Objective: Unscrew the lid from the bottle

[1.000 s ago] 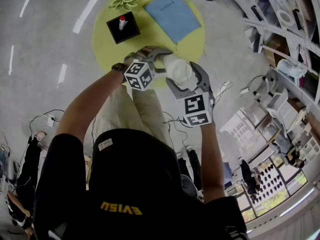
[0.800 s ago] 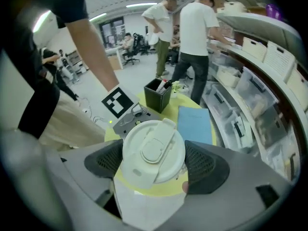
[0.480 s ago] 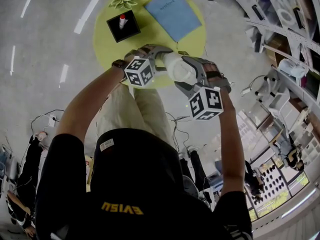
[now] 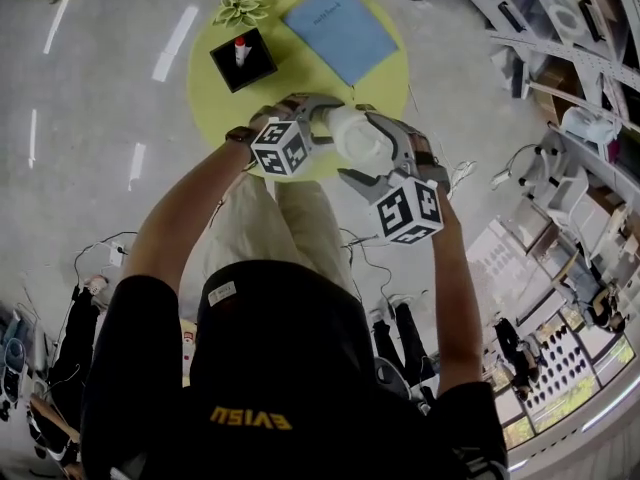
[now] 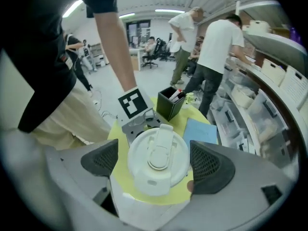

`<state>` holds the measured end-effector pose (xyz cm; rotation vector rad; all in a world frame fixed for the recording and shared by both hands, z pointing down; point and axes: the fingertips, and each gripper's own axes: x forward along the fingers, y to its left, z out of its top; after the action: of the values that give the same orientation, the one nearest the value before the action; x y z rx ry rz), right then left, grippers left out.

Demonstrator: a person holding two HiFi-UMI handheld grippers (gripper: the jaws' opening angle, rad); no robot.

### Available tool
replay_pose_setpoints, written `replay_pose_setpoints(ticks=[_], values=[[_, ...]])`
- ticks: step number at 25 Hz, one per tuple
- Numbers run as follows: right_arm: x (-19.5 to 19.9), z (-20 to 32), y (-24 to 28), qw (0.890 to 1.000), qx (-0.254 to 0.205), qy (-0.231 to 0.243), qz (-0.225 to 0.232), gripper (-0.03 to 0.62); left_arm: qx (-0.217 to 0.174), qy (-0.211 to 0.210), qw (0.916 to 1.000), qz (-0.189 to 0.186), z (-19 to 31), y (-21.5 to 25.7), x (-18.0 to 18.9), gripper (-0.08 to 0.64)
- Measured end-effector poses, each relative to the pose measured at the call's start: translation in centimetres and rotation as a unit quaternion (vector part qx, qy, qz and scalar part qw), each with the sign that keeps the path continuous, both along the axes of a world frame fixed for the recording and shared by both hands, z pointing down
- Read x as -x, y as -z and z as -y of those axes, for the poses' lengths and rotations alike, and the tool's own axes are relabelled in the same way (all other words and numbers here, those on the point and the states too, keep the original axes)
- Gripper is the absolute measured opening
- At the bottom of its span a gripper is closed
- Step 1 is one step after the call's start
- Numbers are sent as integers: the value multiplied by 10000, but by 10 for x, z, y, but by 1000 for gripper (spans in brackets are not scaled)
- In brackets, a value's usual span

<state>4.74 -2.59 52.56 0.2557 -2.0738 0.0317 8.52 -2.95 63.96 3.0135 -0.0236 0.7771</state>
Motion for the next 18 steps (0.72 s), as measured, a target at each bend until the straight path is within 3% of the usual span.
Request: replay_pose_setpoints(ticks=[3, 5, 12, 18], values=[[-4, 8, 10, 9943, -227, -979, 344, 462, 26, 9, 10000, 11, -1, -2, 0, 347], [-8, 14, 13, 9814, -314, -1791, 620, 456, 37, 14, 10000, 17, 0, -4, 1, 347], [-22, 16, 5, 9024, 78, -4202, 952, 440, 64, 21, 10000, 33, 0, -4, 1, 345], [-28, 21, 11, 8360, -214, -5382, 1045, 407, 77, 26, 10000, 38, 0, -2, 1, 345]])
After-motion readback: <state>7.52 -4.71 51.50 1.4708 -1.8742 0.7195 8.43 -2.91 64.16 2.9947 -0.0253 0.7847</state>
